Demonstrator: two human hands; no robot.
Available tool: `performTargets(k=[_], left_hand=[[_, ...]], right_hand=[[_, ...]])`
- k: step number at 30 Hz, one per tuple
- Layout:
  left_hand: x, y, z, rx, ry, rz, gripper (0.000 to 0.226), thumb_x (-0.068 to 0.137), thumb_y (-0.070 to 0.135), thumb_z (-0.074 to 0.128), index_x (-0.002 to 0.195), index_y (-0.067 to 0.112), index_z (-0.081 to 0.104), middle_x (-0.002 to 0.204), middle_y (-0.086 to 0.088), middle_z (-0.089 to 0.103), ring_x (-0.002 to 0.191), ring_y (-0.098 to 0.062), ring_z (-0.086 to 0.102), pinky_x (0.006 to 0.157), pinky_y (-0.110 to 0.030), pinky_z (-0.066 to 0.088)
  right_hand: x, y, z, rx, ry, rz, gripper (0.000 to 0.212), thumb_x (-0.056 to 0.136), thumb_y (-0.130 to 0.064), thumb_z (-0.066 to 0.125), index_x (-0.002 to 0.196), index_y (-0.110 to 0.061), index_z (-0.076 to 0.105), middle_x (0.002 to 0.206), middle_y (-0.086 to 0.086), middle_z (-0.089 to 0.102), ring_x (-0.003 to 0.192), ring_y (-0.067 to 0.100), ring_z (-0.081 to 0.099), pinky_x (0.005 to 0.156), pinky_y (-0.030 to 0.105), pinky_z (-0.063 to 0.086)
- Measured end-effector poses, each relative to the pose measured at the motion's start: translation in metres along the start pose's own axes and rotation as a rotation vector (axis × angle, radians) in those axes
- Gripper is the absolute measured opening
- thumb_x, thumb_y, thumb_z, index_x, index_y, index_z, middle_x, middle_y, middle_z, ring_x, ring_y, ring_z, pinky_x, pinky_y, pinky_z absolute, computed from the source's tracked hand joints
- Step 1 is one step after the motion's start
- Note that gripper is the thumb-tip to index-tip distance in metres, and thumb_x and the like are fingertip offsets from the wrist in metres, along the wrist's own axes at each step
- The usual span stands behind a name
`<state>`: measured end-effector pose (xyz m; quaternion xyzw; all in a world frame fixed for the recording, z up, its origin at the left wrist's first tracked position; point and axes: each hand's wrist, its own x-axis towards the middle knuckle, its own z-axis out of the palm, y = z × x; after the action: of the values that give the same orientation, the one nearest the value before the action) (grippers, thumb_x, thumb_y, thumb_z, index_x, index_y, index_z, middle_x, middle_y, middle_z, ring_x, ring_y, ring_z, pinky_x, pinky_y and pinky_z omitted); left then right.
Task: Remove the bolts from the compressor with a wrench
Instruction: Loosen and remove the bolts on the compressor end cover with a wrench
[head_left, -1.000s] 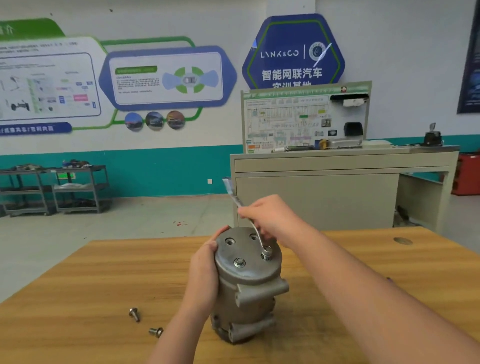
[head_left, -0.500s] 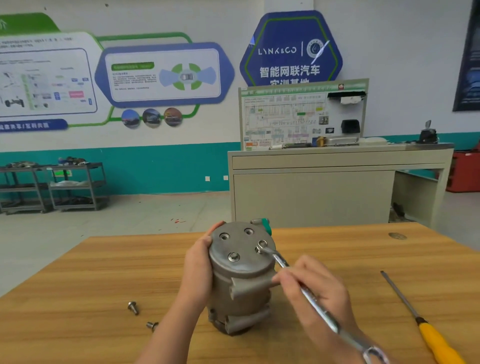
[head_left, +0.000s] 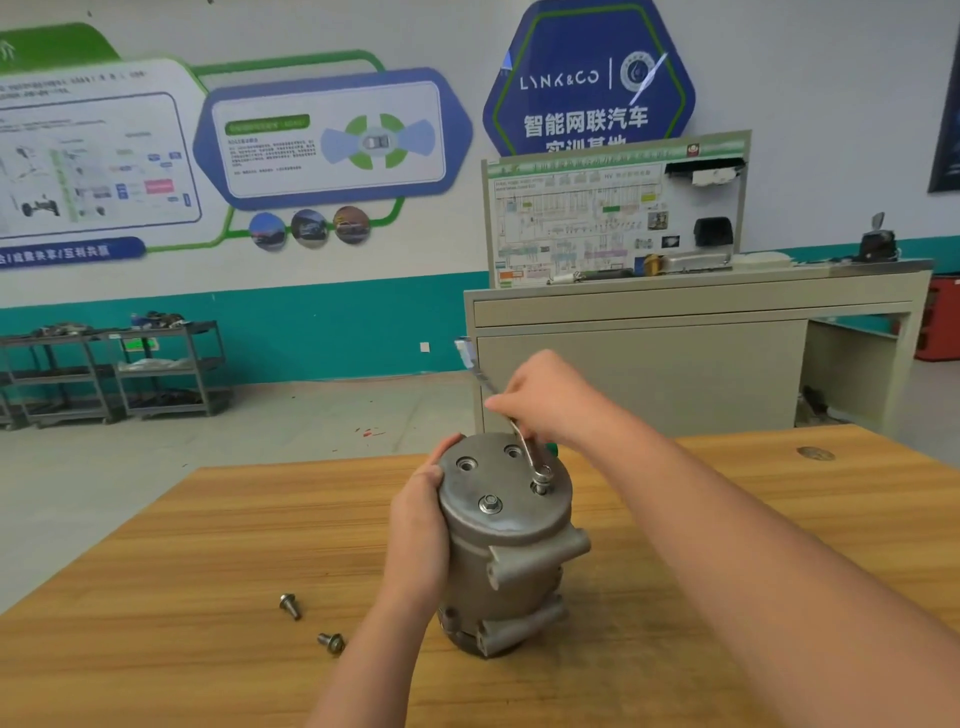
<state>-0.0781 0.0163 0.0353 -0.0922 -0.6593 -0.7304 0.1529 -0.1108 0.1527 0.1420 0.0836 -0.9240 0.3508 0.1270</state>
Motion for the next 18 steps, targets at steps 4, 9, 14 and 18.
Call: performTargets(k=[4,9,14,18], left_hand=[[-0.003,-0.002,-0.002,0.174,0.094,0.08,0.041,0.102,0.011,0.03,0.081,0.013,0.065,0.071,0.0,0.068,0.074,-0.016,0.058,0.058,-0.013,0.046],[-0.004,0.012,0.0,0.359,-0.034,0.093,0.039,0.095,-0.006,0.047,0.124,0.019,0.056,0.107,0.0,0.063,0.102,-0.022,0.062,0.09,-0.026,0.051],[-0.004,0.035,-0.004,0.494,-0.004,0.283,0.045,0.096,-0.001,0.036,0.124,0.029,0.054,0.135,0.002,0.054,0.12,-0.002,0.048,0.105,-0.023,0.038],[-0.008,0.059,0.012,0.824,-0.332,0.279,0.043,0.083,0.026,0.043,0.12,0.041,0.062,0.119,0.014,0.064,0.1,0.006,0.056,0.087,-0.021,0.048]], right_hand=[[-0.041,-0.045,0.026,-0.427,0.0,-0.228,0.02,0.084,-0.025,0.064,0.069,-0.017,0.054,0.066,0.002,0.049,0.07,0.028,0.056,0.06,0.032,0.045],[-0.109,-0.02,0.034,-0.465,0.243,-0.506,0.022,0.088,-0.041,0.058,0.075,-0.027,0.047,0.066,-0.009,0.048,0.06,0.013,0.047,0.047,0.023,0.029],[-0.139,0.034,0.029,-0.26,0.368,-0.725,0.035,0.088,-0.044,0.058,0.064,-0.019,0.049,0.058,-0.007,0.047,0.05,0.01,0.039,0.044,0.024,0.033],[-0.142,0.061,0.025,0.021,0.365,-0.726,0.028,0.093,-0.035,0.056,0.074,-0.014,0.062,0.068,-0.016,0.041,0.058,-0.001,0.037,0.052,0.018,0.034]])
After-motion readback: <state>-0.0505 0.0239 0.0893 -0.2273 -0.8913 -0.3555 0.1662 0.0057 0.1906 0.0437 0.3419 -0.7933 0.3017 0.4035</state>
